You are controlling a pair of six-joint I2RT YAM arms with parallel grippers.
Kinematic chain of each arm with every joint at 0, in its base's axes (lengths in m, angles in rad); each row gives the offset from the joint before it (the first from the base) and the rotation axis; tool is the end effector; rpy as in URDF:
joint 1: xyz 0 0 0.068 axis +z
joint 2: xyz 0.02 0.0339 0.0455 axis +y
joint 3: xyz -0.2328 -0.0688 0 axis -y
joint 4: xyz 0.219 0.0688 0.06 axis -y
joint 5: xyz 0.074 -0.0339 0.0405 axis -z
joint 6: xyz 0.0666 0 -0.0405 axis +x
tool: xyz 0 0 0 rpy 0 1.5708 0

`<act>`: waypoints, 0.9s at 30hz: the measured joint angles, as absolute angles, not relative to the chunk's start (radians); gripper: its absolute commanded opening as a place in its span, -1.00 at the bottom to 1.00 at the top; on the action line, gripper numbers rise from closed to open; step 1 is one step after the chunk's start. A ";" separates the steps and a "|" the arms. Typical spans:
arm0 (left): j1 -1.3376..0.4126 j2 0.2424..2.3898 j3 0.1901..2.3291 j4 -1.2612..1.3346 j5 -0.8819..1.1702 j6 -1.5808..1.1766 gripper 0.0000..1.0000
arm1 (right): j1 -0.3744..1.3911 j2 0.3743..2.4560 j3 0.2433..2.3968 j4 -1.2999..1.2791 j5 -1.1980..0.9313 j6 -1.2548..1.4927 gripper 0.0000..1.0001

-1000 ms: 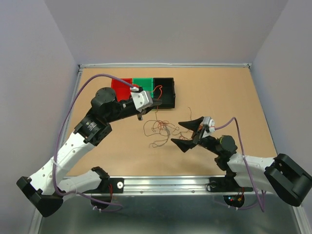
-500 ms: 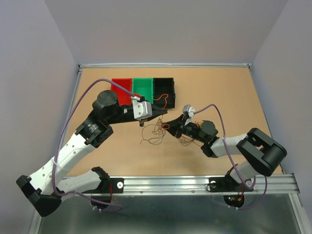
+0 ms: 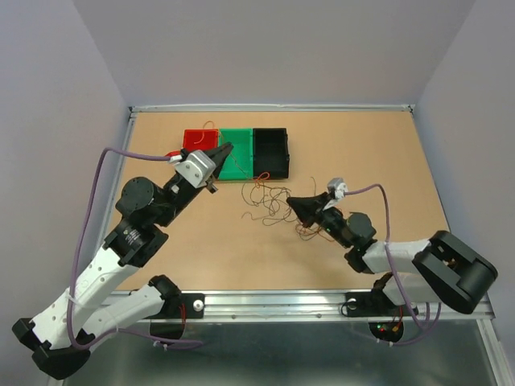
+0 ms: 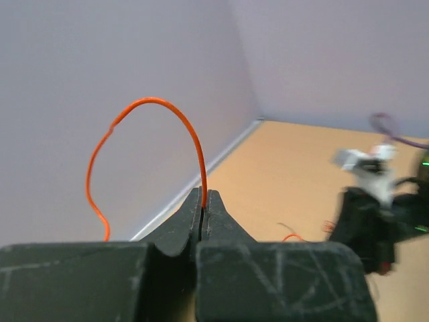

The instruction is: Untangle the cables

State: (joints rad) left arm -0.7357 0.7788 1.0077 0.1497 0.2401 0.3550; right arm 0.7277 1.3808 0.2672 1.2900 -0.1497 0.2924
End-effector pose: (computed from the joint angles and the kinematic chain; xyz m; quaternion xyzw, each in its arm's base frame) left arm 0.1249 -0.1344 0.4364 0.3739 0.4251 -0.2215 0.7940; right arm 0.1907 0.1832 0.1966 -0.1942 0.6128 0.4151 0.6437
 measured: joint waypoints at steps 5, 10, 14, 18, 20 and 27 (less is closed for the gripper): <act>-0.728 0.715 0.885 0.266 -0.086 0.353 -1.00 | 0.721 1.140 0.110 1.279 0.155 0.334 -0.99; -0.725 0.711 0.874 0.316 -0.244 0.358 -1.00 | 0.713 0.862 0.057 1.105 0.459 0.368 -0.99; -0.724 0.711 0.873 0.365 -0.356 0.374 -1.00 | 0.713 0.599 0.055 0.948 0.662 0.387 -0.99; -0.718 0.696 0.839 0.398 -0.373 0.385 -1.00 | 0.712 0.384 0.055 0.821 0.742 0.385 -0.99; -0.718 0.707 0.833 0.398 -0.370 0.388 -1.00 | 0.712 0.316 0.055 0.758 0.755 0.385 -0.99; -0.712 0.750 0.830 0.384 -0.220 0.398 -1.00 | 0.712 0.295 0.055 0.571 0.718 0.355 -0.04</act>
State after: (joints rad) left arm -0.7120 0.7502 0.8303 0.3836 -0.2195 0.3981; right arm 0.7116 0.2951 0.0551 0.5713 0.7181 0.3546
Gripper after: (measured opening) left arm 0.036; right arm 0.083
